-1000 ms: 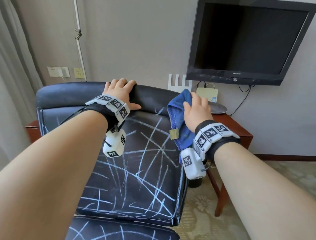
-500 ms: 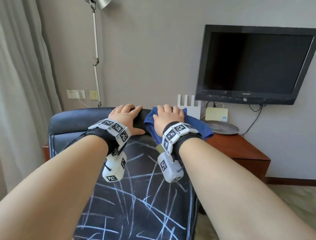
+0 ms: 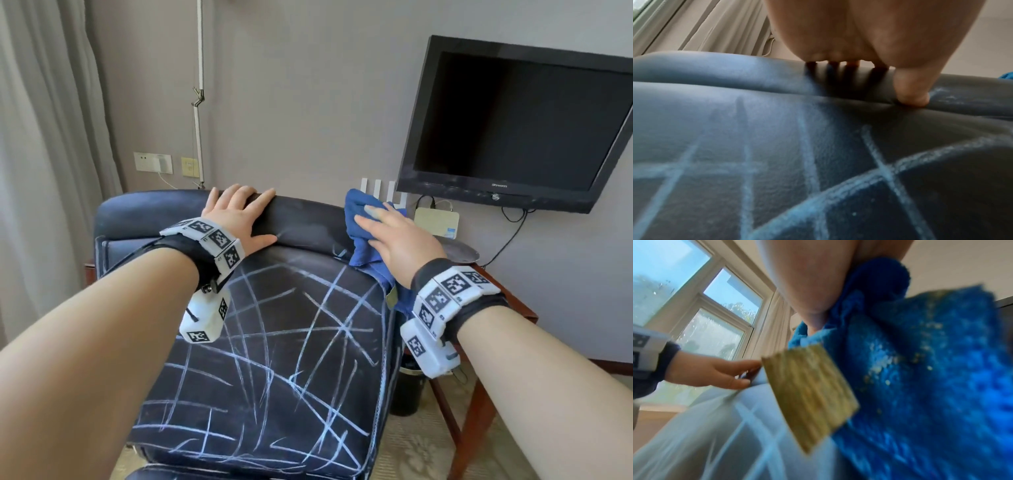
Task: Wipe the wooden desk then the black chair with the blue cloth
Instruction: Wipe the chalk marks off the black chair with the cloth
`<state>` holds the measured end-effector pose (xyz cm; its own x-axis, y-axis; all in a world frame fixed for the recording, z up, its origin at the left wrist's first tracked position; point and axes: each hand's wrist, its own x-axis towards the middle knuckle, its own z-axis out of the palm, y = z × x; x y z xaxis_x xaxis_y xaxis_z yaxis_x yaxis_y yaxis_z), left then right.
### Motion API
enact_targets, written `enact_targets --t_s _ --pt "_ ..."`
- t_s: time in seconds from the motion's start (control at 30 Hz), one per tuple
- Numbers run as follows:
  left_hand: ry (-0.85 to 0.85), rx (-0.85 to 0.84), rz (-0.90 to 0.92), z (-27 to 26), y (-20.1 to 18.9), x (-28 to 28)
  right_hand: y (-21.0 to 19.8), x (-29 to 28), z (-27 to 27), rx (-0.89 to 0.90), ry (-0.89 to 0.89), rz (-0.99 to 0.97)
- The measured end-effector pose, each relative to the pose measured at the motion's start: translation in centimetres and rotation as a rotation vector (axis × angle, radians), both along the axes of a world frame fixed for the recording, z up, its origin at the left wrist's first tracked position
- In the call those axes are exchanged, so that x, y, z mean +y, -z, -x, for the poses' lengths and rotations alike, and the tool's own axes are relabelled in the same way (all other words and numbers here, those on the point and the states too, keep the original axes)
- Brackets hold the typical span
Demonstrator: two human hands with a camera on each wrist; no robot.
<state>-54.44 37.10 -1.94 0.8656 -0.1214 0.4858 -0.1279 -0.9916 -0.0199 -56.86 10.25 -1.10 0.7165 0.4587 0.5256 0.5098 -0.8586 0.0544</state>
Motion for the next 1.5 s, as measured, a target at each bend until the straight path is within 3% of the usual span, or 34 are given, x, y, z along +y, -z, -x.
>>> enact_targets --t_s 0.07,0.17,0.27,0.37,0.47,0.57,0.7,0.77,0.83,0.9,1.0,1.1,1.2,1.5 --pt "0.0 0.034 0.018 0.2 -0.2 -0.1 -0.8 -0.1 0.7 0.116 -0.034 -0.159" --pt "0.002 0.102 0.057 0.7 -0.5 -0.1 -2.3 1.0 1.5 0.044 -0.039 -0.256" --pt "0.002 0.141 0.084 1.5 -0.3 0.2 -3.2 3.9 2.7 0.016 -0.019 -0.213" --pt "0.042 0.072 0.201 2.9 -0.1 0.1 -2.3 7.2 3.0 0.028 -0.052 -0.195" --pt "0.139 -0.009 0.348 4.5 -0.1 -0.5 -0.2 8.2 2.0 0.057 0.031 -0.089" --pt "0.221 -0.014 0.255 5.6 0.3 -2.5 0.6 7.4 1.8 -0.06 0.084 0.006" --pt "0.192 0.023 0.135 4.6 1.4 -7.0 0.0 5.8 1.8 0.008 0.04 0.012" --pt "0.125 -0.014 0.113 4.2 1.4 -8.4 -0.7 4.1 1.5 0.03 0.022 -0.051" --pt "0.089 -0.06 0.112 4.0 1.3 -8.7 -1.5 1.8 0.7 0.0 0.141 -0.158" --pt "0.188 -0.137 0.085 4.0 0.8 -8.4 -1.6 -0.1 -0.4 0.133 0.294 -0.145" --pt "0.415 -0.112 -0.104 3.5 -0.5 -7.7 -0.3 -0.3 -1.3 0.343 0.28 -0.173" --pt "0.359 0.02 -0.277 4.0 -1.5 -7.9 0.3 0.0 -1.0 0.311 0.277 -0.252" --pt "0.186 0.078 -0.216 4.4 -0.6 -7.4 0.5 -0.1 -0.5 0.286 0.3 -0.243" --pt "0.137 0.175 -0.101 6.7 1.9 -9.9 0.9 -1.0 0.2 0.234 0.338 -0.238"
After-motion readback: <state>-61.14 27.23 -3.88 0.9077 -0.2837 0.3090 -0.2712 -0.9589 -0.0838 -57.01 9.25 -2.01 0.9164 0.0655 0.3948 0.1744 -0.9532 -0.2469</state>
